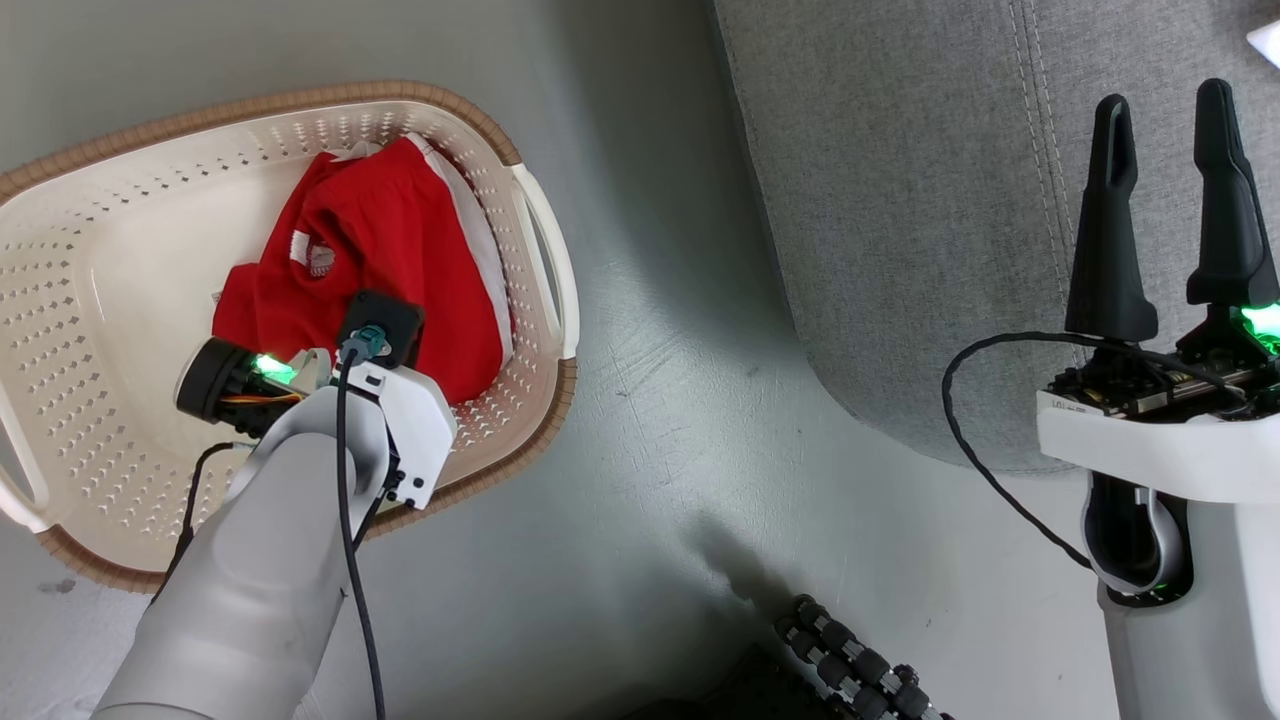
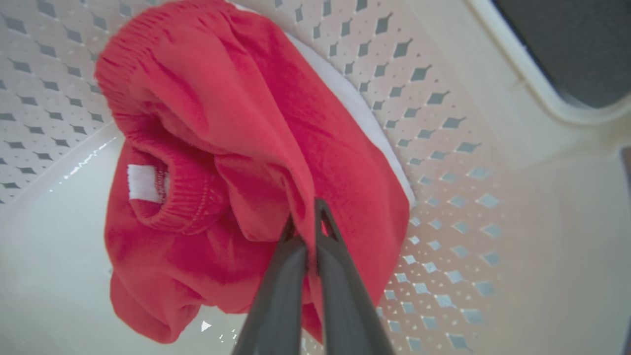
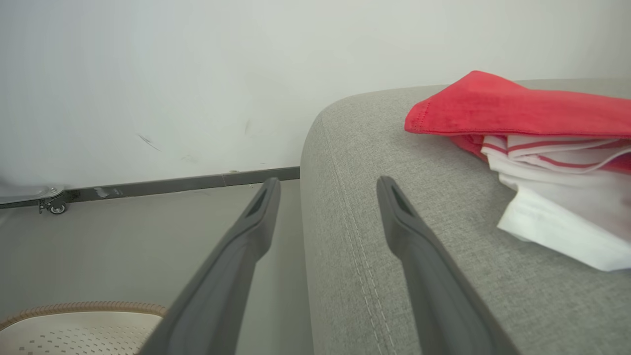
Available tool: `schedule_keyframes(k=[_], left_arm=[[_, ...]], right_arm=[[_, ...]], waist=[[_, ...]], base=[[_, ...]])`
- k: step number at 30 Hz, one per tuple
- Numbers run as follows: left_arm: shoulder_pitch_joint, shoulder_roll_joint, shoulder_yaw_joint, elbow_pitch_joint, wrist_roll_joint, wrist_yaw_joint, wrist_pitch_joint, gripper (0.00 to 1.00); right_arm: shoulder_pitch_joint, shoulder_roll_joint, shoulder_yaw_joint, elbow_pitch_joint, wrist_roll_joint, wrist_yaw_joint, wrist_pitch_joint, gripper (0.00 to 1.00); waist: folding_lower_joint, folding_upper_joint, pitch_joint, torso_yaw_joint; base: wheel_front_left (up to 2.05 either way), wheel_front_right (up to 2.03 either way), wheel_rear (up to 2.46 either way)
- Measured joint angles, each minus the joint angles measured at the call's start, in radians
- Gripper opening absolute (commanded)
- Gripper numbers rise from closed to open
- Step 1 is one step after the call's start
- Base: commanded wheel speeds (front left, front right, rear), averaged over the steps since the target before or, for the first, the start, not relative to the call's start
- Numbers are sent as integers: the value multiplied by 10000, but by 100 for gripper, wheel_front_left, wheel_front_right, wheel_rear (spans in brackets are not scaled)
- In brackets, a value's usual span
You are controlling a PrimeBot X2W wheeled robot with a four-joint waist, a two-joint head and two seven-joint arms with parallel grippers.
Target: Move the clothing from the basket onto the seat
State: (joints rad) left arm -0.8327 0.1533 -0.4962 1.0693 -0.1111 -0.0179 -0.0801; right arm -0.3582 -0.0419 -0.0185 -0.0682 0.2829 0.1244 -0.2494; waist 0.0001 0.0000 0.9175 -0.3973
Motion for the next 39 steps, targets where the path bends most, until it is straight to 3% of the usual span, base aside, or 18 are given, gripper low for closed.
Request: schedule_keyframes(k=[18,39], left_arm=[[-167,33,449,21,-370,268,-1057,0],[-90,159,431,-500,-362,439,-1593,0]], right_arm=[[-277,0,-148,65,282,0,0,100],[-367,-2,-127,458,257,0,-58,100]], waist=[[0,0,-270,215],[0,0,-1173,571]], base=[[0,0,0],[0,0,0]])
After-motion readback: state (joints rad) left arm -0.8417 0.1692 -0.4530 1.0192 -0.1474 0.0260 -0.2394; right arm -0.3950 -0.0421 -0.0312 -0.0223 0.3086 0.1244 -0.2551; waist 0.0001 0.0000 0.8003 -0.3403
